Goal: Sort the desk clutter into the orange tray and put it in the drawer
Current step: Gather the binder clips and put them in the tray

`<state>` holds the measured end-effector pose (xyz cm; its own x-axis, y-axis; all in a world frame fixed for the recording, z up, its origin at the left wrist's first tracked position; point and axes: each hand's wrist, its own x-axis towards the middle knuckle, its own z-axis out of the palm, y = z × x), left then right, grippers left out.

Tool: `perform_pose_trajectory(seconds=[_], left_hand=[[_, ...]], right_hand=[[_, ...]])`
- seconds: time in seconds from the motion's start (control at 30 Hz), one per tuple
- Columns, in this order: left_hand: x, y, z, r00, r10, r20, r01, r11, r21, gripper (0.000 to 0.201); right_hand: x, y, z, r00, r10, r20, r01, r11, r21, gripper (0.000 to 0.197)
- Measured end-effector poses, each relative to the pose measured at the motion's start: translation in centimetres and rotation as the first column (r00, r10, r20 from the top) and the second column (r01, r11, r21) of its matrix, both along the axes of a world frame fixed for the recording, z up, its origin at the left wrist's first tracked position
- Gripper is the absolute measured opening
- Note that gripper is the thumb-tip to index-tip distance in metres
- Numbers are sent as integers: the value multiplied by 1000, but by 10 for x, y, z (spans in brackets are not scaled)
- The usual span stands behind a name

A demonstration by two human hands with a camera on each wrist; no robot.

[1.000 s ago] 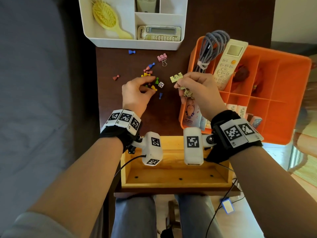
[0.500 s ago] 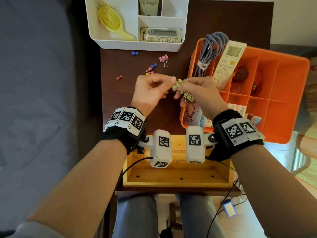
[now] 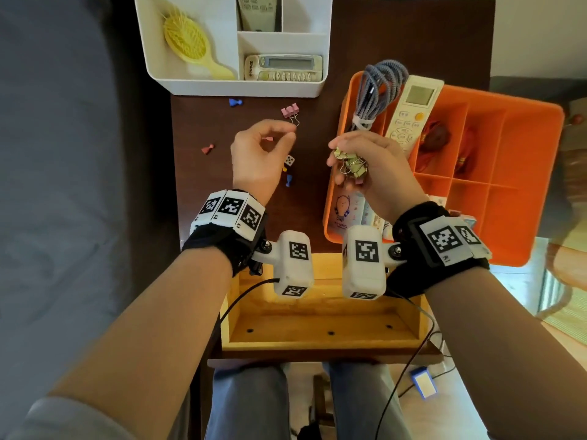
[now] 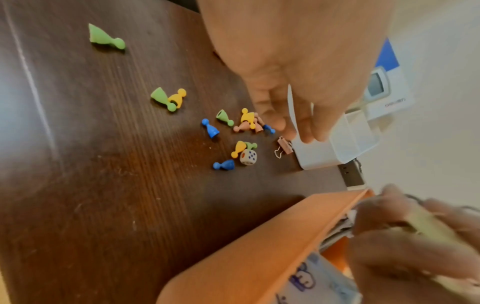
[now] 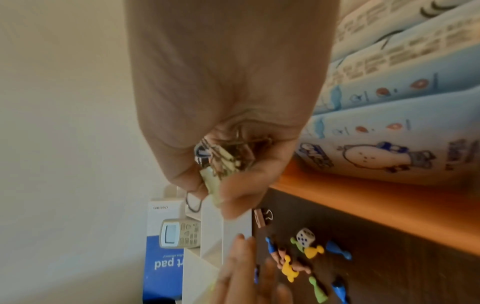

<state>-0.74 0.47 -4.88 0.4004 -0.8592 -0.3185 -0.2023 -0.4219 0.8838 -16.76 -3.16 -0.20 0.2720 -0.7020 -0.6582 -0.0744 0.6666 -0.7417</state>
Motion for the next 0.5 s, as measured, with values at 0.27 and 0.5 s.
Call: perform_pose_trajectory(seconds=[0.27,0.5], left_hand=[[-4,-25,-21,905,-79,417,44,995,95,33],[-12,-39,-25,870,-109,481,15,981,196,16]], right_hand=[[-13,-16,-3,998,-62,-15,62,998,-26,12],[-16,-19,-8,996,-72,-49,71,997,-10,10]])
